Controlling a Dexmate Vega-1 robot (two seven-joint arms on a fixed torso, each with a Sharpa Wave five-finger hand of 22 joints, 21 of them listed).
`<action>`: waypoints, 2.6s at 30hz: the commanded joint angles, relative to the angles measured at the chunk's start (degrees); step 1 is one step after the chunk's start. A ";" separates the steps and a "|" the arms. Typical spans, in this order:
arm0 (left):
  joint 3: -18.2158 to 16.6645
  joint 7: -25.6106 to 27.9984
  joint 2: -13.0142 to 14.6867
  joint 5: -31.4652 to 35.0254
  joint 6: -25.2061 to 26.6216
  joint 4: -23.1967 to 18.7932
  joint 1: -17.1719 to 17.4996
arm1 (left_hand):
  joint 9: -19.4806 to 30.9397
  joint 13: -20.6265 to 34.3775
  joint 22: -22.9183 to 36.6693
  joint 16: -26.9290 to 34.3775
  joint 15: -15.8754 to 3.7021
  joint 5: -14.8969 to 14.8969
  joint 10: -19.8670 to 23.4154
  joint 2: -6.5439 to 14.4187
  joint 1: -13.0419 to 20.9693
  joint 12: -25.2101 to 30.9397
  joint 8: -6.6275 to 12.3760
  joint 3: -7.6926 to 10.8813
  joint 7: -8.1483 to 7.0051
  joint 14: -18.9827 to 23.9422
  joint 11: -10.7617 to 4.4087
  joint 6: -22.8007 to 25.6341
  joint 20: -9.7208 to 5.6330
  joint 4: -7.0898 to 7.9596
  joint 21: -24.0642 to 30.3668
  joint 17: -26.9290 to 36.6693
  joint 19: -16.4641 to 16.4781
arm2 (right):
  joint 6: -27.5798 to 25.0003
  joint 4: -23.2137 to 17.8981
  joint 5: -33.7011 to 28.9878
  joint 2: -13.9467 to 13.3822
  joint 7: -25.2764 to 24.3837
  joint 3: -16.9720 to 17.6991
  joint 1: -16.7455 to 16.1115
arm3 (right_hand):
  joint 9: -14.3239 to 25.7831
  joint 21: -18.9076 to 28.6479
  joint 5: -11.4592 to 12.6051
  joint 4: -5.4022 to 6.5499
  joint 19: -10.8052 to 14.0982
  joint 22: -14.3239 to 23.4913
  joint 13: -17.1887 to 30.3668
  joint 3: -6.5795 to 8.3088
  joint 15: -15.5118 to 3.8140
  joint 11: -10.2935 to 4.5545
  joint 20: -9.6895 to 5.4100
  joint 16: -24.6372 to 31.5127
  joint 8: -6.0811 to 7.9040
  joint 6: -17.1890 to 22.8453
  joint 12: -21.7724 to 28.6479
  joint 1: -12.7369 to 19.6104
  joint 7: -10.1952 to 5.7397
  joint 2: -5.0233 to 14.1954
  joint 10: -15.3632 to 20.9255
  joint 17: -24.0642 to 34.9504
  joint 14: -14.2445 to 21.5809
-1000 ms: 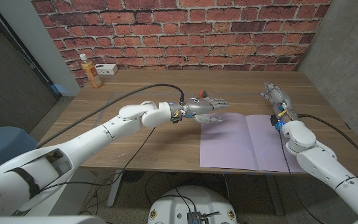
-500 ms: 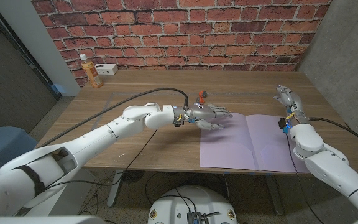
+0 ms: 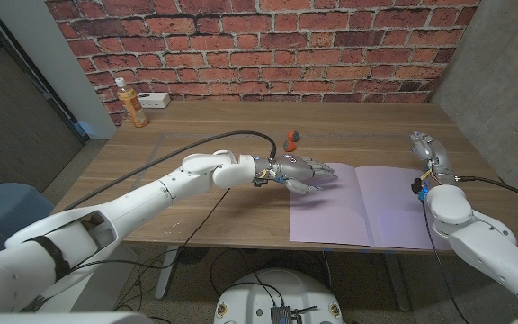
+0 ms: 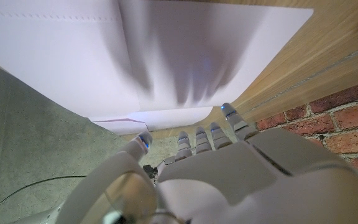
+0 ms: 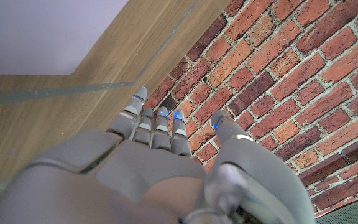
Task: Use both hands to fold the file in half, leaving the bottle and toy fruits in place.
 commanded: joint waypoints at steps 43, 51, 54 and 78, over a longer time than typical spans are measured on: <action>4.20 -4.54 -0.51 6.66 6.05 -1.17 -0.77 | 0.13 0.20 0.48 -0.91 -0.92 -0.05 -5.83 3.70 -1.13 -2.28 -0.81 1.46 -1.06 -3.55 -4.46 -6.56 0.53 1.40 -1.38 0.75 -1.32 | -31.40 -7.46 0.62 0.12 -7.48 -0.80 -0.54 | 0.31 -1.24 -1.43 1.46 -1.62 0.23 0.28 -0.21 -0.20 -0.46 -0.51 -0.11 -0.94 0.95 -0.45 0.49 -0.83 -0.44 0.19 0.85 -0.94; 4.48 -4.33 -0.97 6.60 6.05 -0.68 -1.14 | 0.15 0.21 0.50 -0.91 -1.17 -0.04 -6.73 3.69 -1.46 -2.46 -0.92 1.46 -1.14 -3.88 -4.23 -7.27 0.32 1.45 -1.47 0.78 -1.36 | -29.06 -6.80 2.89 -0.57 -3.95 0.34 -1.32 | 0.34 2.85 -1.54 2.65 9.37 0.60 0.25 -0.16 0.39 0.17 1.01 2.89 -1.20 1.12 0.18 -0.04 -0.50 -0.82 2.94 0.64 9.74; 4.65 -4.46 -1.22 6.62 6.17 -0.43 -1.34 | 0.15 0.21 0.51 -0.91 -1.24 -0.04 -6.93 3.69 -1.56 -2.48 -0.93 1.46 -1.22 -3.98 -4.31 -7.44 0.26 1.47 -1.52 0.79 -1.43 | -23.12 -5.56 4.54 0.28 -1.35 2.05 -2.79 | 0.34 5.30 -1.53 3.10 16.18 0.85 0.23 0.48 -0.13 0.52 1.27 3.02 -1.27 0.99 0.30 -0.22 -0.12 -0.94 4.14 0.48 13.29; 5.97 -4.29 -2.52 6.57 6.68 1.65 -2.76 | 0.18 0.21 0.57 -0.85 -1.57 0.00 -7.95 3.78 -2.20 -2.43 -0.87 1.52 -1.13 -4.59 -4.22 -8.36 -0.30 1.51 -1.69 0.85 -1.50 | 18.35 9.22 25.79 10.27 27.89 8.04 -4.12 | 0.28 11.21 -1.98 4.69 34.93 0.35 0.21 2.29 2.68 3.04 0.99 3.68 -1.11 0.42 0.93 -1.43 1.43 -1.90 8.72 0.95 25.34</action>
